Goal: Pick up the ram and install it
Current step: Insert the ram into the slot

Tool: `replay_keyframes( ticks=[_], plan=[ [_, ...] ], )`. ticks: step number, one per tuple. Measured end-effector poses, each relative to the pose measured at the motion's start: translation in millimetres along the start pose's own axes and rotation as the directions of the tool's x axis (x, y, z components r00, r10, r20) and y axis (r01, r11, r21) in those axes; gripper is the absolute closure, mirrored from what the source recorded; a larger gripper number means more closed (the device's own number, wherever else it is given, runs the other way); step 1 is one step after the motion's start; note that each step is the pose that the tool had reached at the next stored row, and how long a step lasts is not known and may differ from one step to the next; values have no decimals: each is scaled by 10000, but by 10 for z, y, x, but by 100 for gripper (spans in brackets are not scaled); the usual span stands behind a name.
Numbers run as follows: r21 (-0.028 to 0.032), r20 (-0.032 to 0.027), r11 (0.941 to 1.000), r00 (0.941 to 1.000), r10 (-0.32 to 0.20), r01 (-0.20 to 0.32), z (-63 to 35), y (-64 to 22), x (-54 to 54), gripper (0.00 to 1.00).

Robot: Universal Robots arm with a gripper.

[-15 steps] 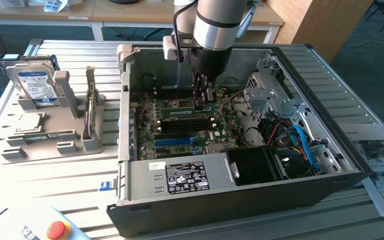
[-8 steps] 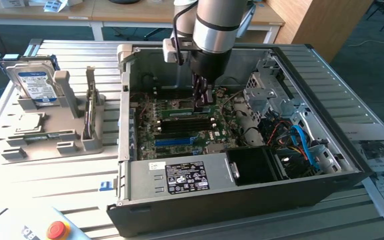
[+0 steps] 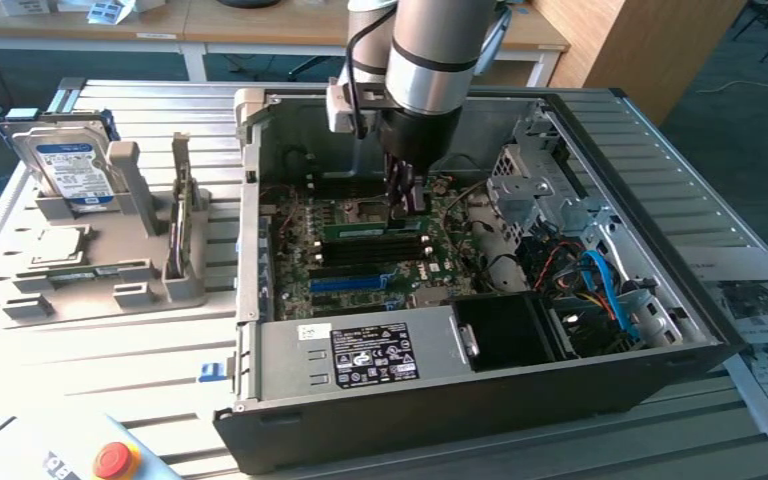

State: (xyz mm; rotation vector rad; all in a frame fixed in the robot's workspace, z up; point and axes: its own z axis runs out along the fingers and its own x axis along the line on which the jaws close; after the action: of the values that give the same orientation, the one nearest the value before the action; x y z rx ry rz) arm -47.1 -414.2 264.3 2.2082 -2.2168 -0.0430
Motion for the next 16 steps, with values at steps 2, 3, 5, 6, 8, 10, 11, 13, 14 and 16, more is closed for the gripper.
replay_keyframes(
  ticks=[2, 3, 5, 6, 8, 10, 11, 13, 14, 16],
  plan=[
    [0, 0, 10000, 10000, -1, 1, 0, 0, 0, 88],
    [0, 0, 10000, 10000, 0, 0, 0, 0, 0, 88],
    [1, 2, 10000, 10000, -3, 3, 2, -13, 0, 88],
    [-1, 3, 10000, 10000, -2, 2, 2, -24, 0, 88],
    [-4, 2, 10000, 10000, -1, 1, 1, -33, 1, 88],
    [-4, 1, 10000, 10000, -1, 1, 1, -33, 0, 88],
    [-5, 1, 10000, 10000, -1, 1, 2, -33, 0, 88],
    [-4, 3, 10000, 10000, -1, 1, 16, -34, 0, 88],
    [-4, 1, 10000, 10000, -1, 1, 25, -34, 1, 88],
    [-4, 2, 10000, 10000, -1, 1, 46, -35, 1, 88]
  ],
)
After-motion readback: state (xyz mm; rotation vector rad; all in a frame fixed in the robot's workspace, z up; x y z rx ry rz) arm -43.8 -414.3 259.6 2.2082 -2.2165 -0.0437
